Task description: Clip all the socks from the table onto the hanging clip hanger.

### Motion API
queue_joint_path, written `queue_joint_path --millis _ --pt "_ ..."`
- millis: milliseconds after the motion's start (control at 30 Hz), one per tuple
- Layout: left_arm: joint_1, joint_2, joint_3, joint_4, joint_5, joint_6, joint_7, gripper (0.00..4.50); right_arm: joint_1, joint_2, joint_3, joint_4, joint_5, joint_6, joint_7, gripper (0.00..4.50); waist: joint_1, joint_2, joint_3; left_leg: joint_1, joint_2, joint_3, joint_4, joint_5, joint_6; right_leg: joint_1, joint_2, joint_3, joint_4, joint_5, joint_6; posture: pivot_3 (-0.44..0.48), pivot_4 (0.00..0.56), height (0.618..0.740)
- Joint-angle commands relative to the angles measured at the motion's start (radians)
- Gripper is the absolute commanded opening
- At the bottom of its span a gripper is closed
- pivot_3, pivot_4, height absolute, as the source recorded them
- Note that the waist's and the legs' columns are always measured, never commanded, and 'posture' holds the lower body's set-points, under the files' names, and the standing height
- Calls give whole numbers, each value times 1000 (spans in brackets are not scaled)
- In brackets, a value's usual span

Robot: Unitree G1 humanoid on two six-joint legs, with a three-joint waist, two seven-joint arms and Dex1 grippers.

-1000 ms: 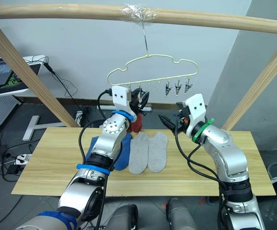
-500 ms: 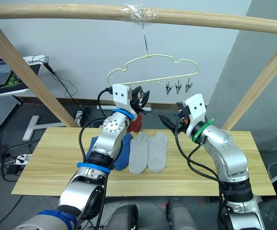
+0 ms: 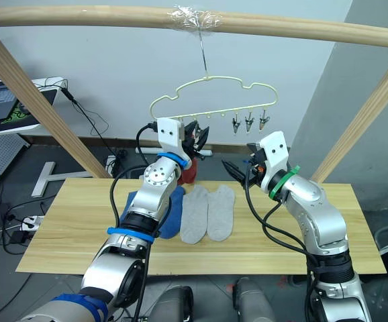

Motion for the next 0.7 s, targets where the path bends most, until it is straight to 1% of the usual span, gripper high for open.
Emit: queue_joint_path --millis 33,700 --pt "-23 7 -8 0 17 -23 10 1845 -7 -5 -16 -40 15 -8 -3 4500 0 0 0 0 0 0 0 0 0 0 0 0 0 0 0 -115 215 740" --pt "-31 6 0 11 23 -38 12 1845 -8 -4 -16 -38 13 -10 -6 4500 0 0 0 0 0 0 0 0 0 0 0 0 0 0 0 -114 220 740"
